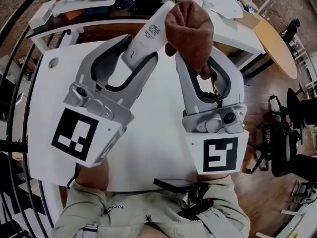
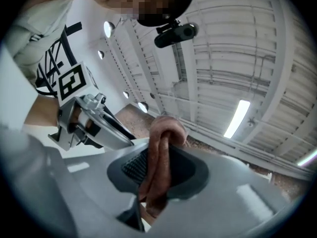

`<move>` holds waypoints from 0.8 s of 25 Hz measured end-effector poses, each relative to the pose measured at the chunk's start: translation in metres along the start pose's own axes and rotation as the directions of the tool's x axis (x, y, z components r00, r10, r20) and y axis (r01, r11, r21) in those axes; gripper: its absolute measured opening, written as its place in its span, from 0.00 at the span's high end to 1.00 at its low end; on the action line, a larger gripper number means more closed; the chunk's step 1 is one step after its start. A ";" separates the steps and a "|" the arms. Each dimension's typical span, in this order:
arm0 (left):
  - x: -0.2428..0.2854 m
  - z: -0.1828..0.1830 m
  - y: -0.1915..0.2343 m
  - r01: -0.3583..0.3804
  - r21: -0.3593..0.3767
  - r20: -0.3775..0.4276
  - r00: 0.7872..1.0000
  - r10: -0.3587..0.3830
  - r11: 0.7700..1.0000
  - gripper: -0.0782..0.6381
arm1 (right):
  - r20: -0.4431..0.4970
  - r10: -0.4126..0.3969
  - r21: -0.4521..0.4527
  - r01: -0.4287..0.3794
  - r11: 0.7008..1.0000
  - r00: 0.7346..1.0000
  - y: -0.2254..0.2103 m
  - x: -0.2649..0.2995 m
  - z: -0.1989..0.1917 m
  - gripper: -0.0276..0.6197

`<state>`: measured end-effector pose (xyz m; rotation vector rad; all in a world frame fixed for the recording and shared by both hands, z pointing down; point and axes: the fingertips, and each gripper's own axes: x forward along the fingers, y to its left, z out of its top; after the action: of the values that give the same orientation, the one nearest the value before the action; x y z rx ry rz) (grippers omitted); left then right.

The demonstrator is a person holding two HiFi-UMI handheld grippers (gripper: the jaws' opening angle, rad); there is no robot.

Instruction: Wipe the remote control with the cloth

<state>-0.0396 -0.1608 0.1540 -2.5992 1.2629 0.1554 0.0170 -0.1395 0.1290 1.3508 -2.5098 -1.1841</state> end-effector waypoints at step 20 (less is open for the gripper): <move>0.008 -0.038 0.038 -0.155 -0.058 -0.015 0.988 0.154 0.986 0.59 | -0.052 0.081 0.179 -0.071 0.981 0.995 0.011 0.015 -0.048 0.82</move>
<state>-0.0651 -0.1998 0.1826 -2.5525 1.4855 0.2098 0.0180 -0.1757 0.1656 1.2904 -2.6517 -0.9128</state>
